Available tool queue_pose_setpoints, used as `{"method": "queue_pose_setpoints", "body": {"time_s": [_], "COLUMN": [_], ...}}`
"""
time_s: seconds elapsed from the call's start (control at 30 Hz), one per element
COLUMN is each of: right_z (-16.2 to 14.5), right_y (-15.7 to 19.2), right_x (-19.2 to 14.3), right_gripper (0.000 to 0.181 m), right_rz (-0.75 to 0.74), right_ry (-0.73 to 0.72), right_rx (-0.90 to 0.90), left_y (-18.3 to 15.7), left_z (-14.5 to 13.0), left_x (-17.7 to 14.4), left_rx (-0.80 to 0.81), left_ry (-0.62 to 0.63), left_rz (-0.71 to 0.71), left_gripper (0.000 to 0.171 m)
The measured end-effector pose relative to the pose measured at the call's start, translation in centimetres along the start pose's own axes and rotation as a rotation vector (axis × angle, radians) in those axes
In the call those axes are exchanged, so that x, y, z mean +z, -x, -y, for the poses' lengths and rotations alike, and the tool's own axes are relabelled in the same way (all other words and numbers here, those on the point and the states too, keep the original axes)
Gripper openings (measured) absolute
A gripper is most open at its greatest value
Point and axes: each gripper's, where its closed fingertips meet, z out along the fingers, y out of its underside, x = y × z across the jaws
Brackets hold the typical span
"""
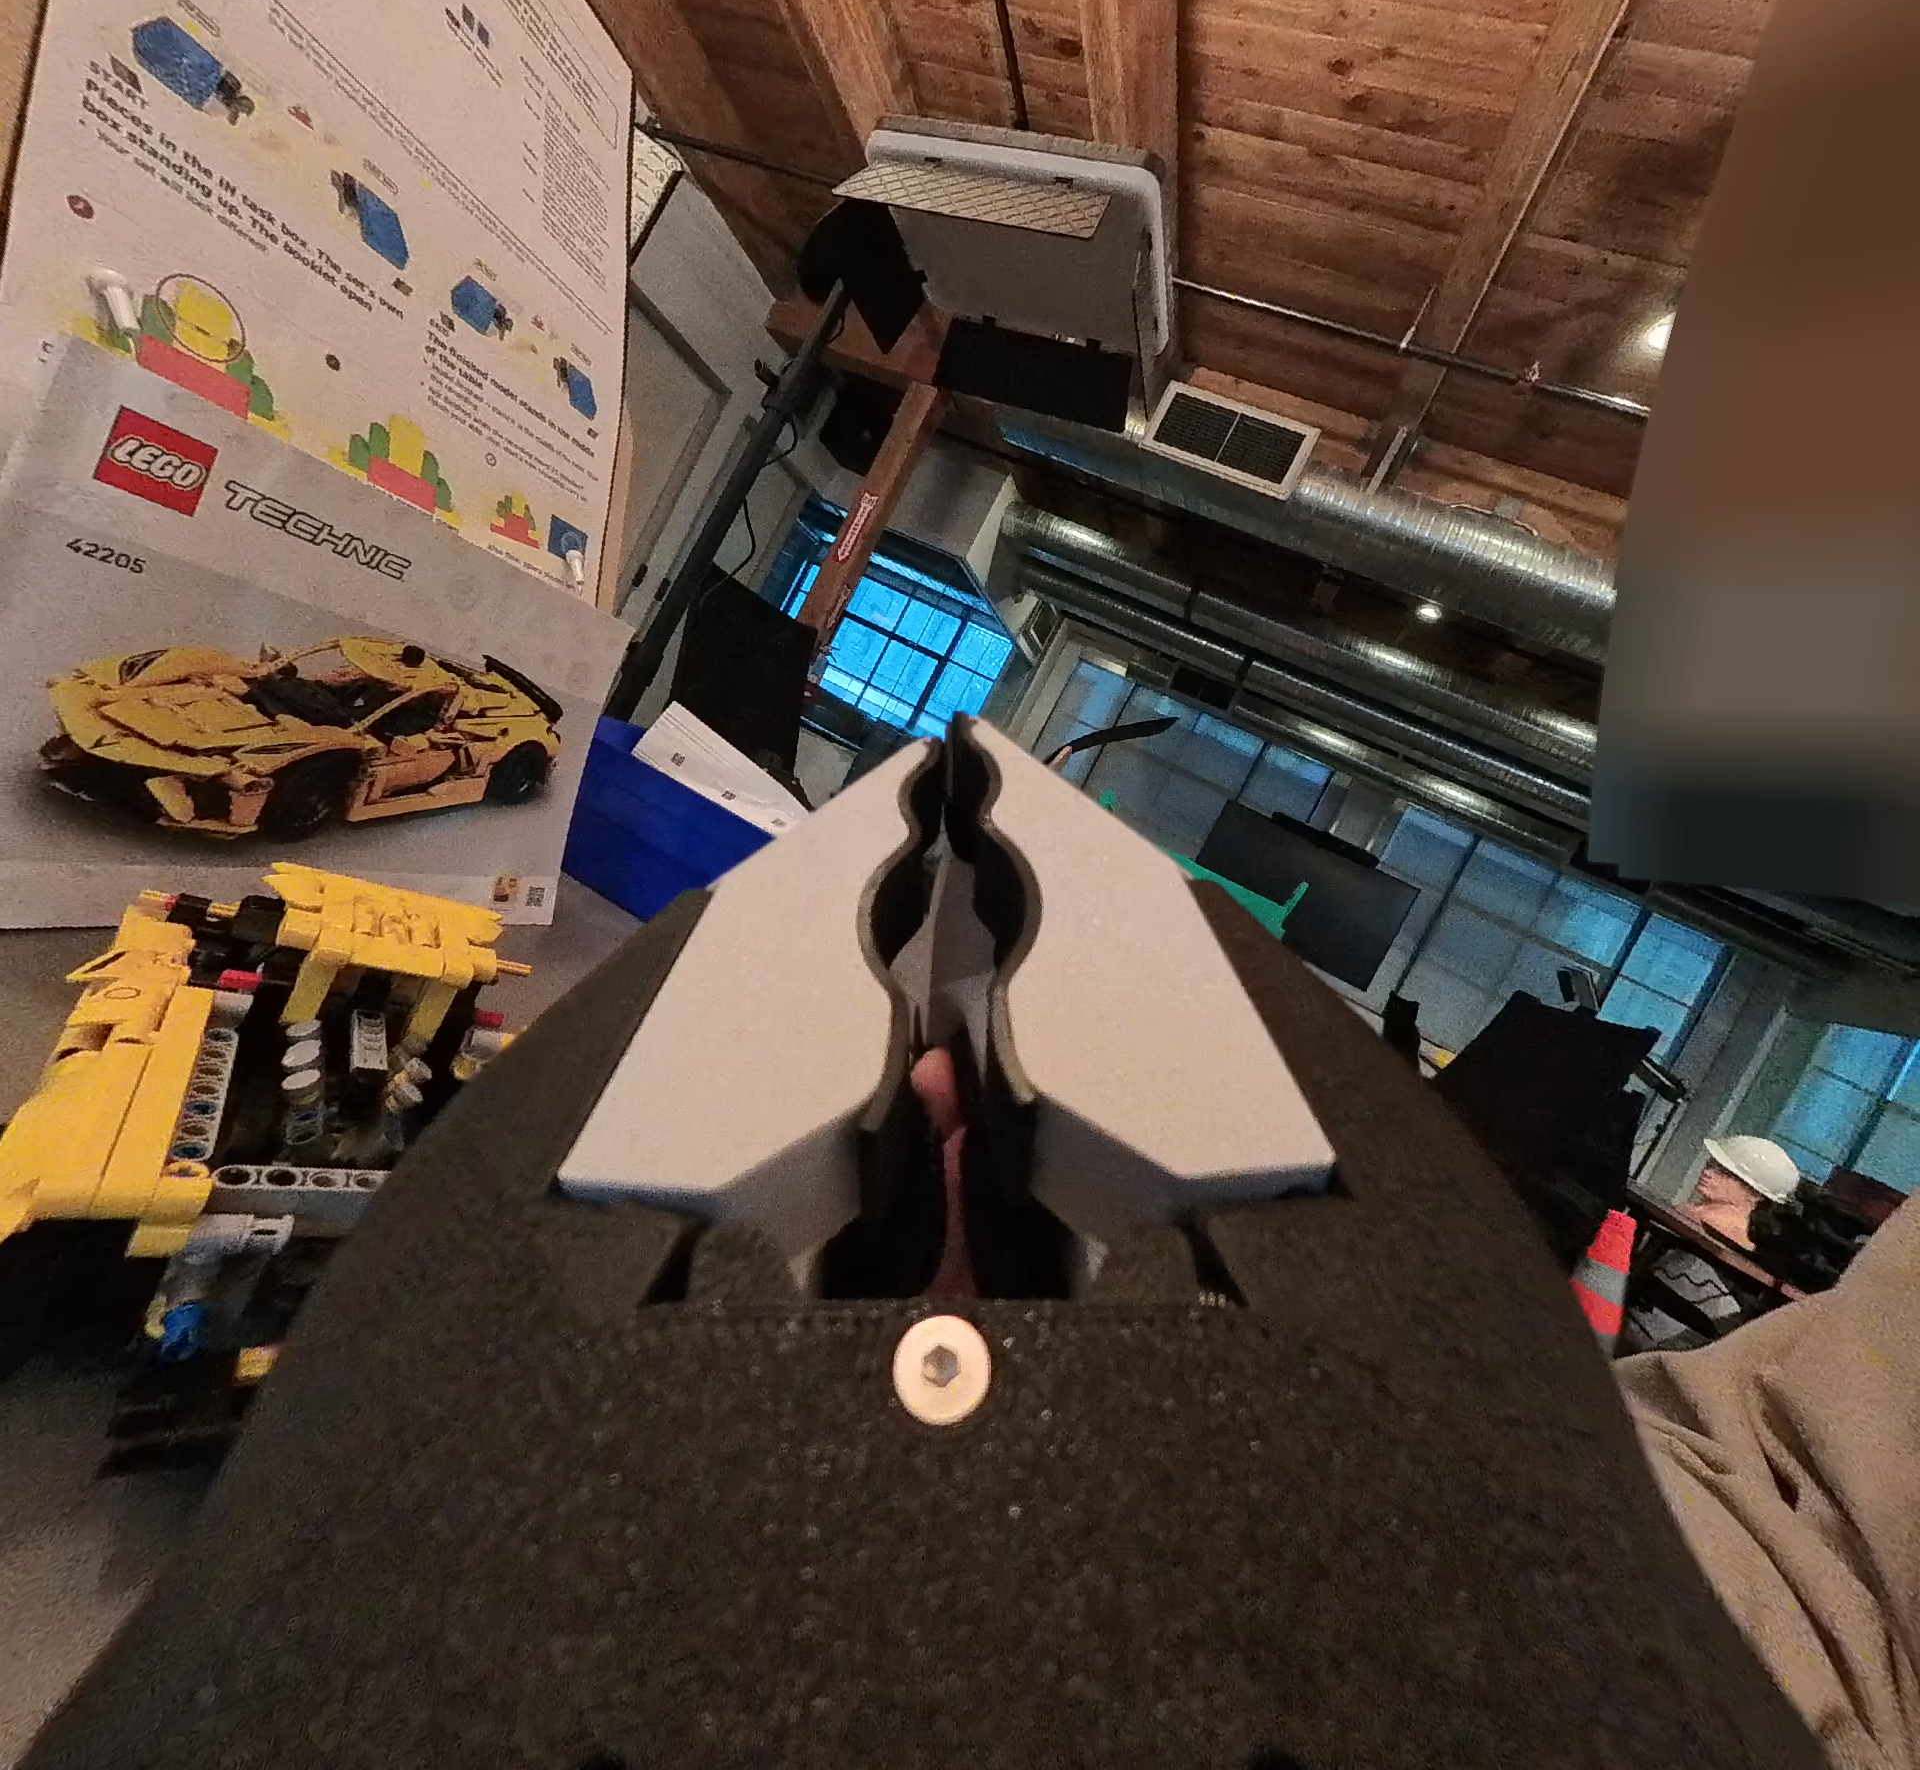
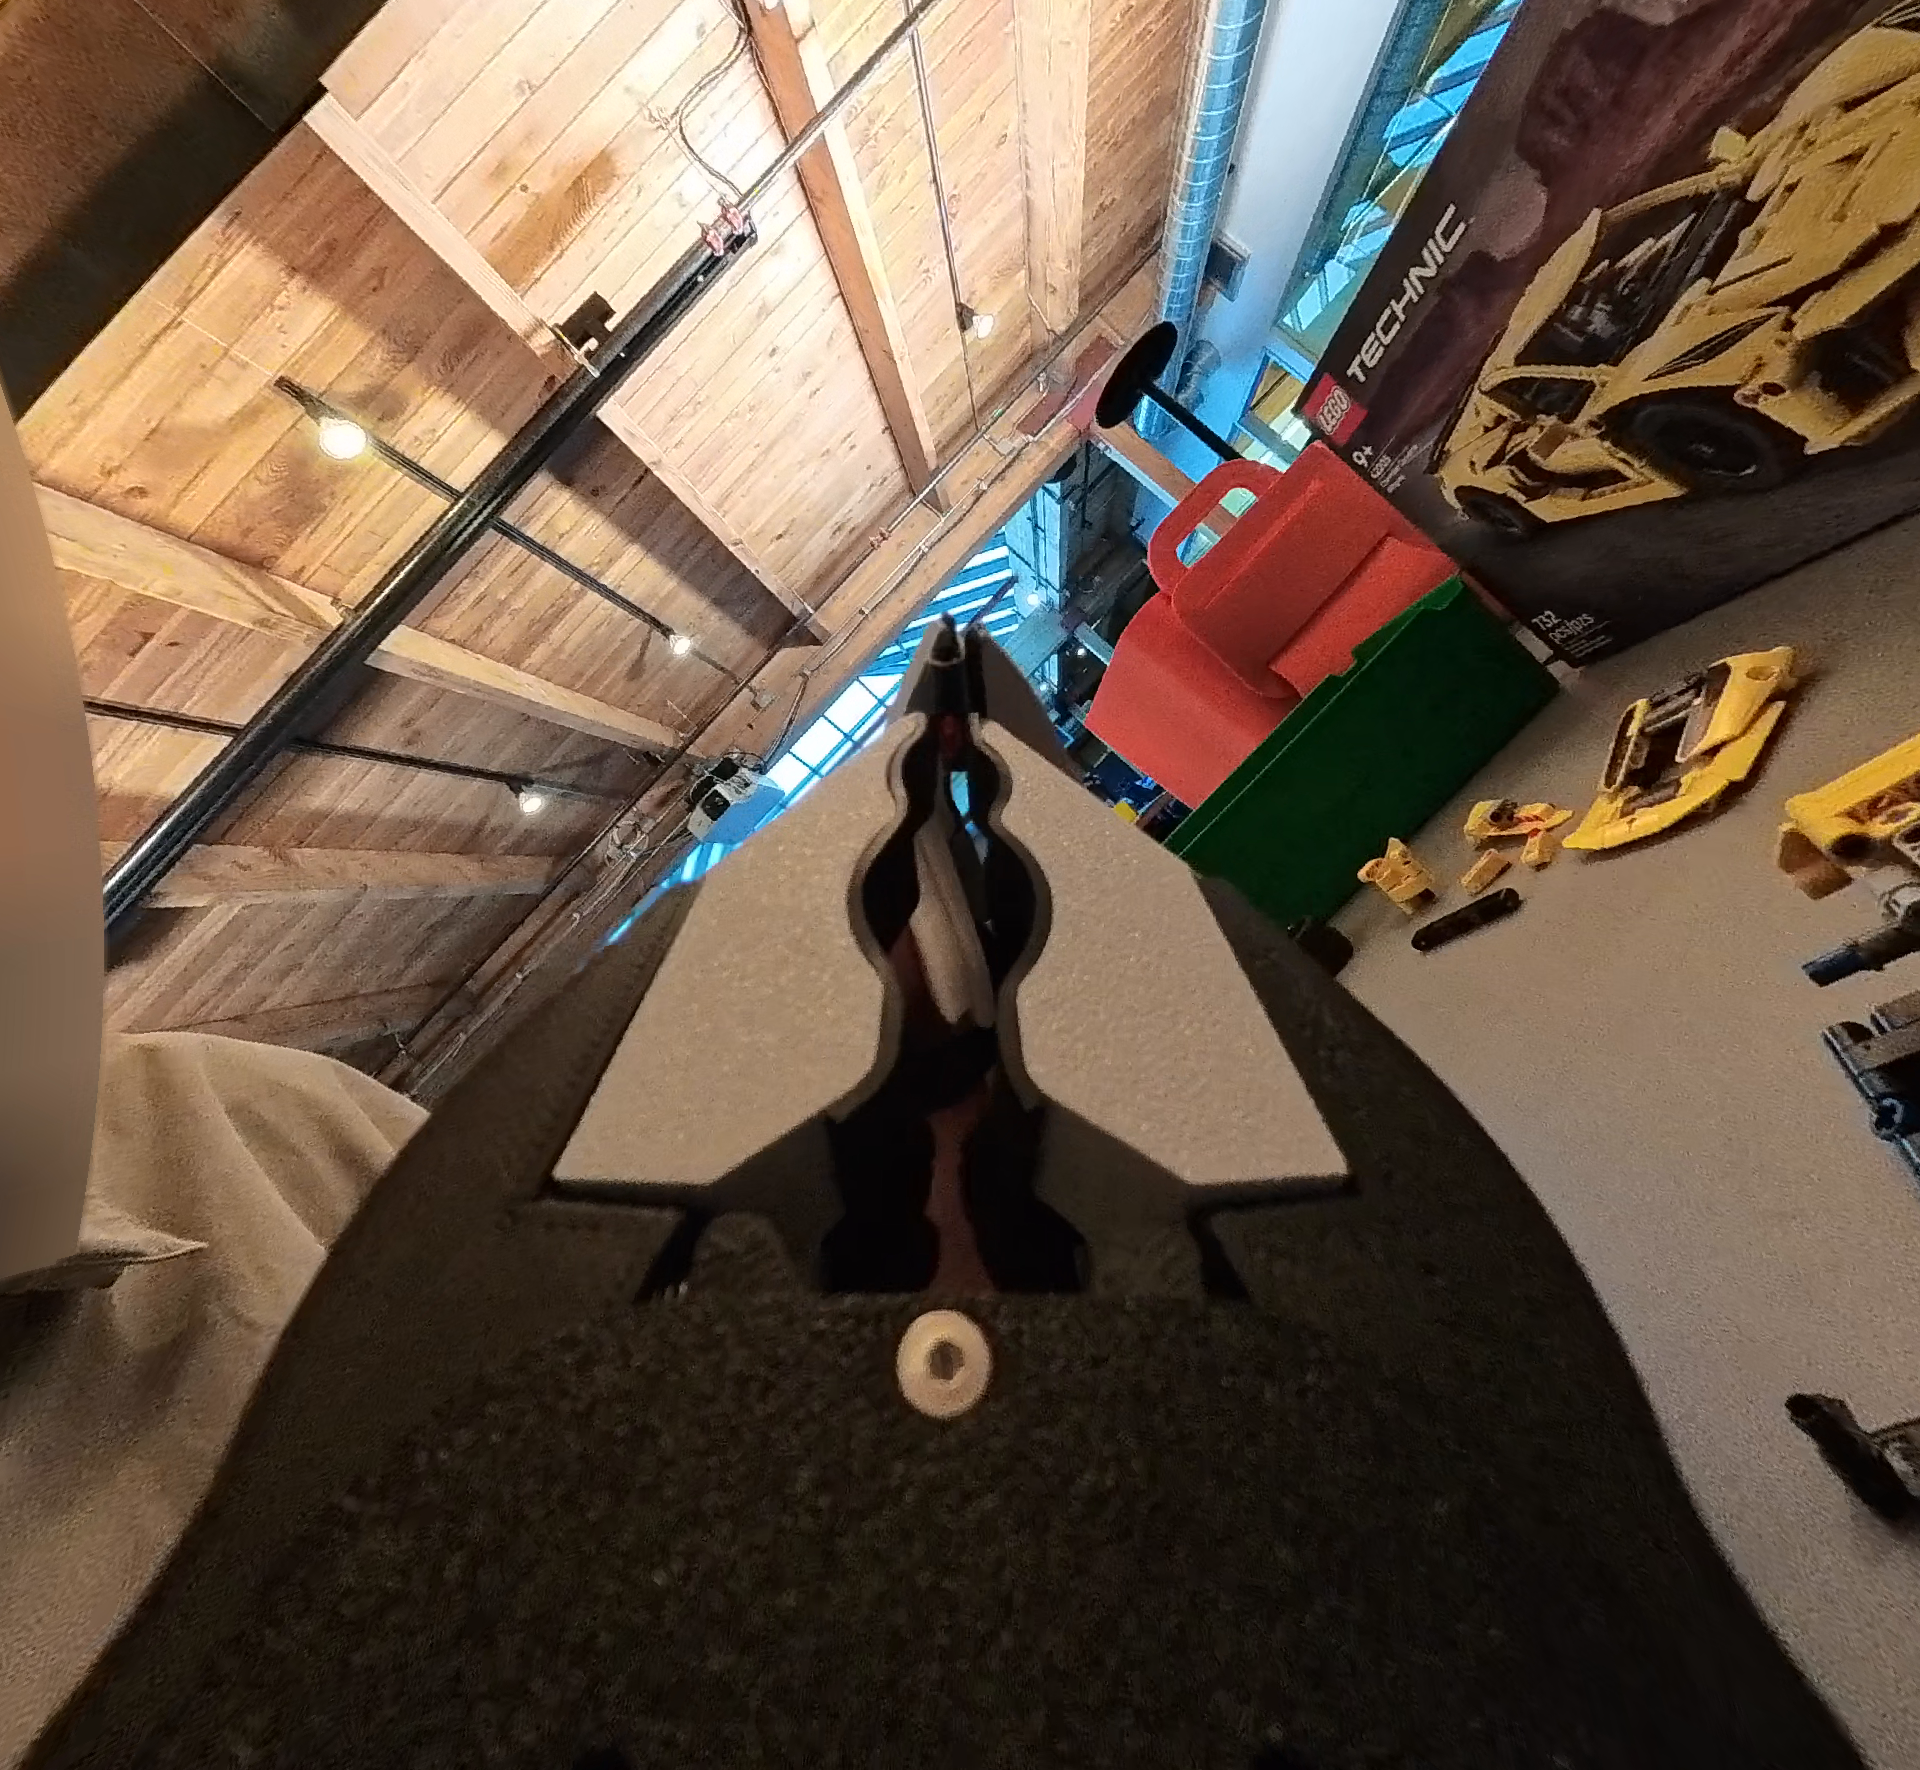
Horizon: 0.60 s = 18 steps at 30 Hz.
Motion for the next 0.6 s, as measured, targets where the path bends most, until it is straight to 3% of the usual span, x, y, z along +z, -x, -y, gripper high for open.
{"method": "queue_pose_setpoints", "body": {"time_s": [0.27, 0.4, 0.5, 0.6], "right_z": [0.2, -0.1, -0.2, -0.1], "right_y": [-0.1, -1.4, -2.0, -1.6], "right_x": [-0.1, -0.7, -0.8, -0.6], "right_gripper": [0.002, 0.001, 0.001, 0.001], "right_rz": [-0.004, -0.018, 0.004, 0.011], "right_ry": [-0.019, -0.059, -0.096, -0.091], "right_rx": [0.009, 0.114, 0.224, 0.19], "left_y": [0.0, 1.3, 1.9, 1.5], "left_z": [-0.2, -1.2, -1.3, -0.9], "left_x": [0.2, 0.1, -0.1, 0.0], "left_rx": [0.061, 0.202, 0.166, 0.178], "left_ry": [-0.003, 0.164, 0.197, 0.191], "left_rz": [0.03, 0.13, 0.146, 0.14], "left_gripper": [0.0, 0.0, 0.0, 0.0]}}
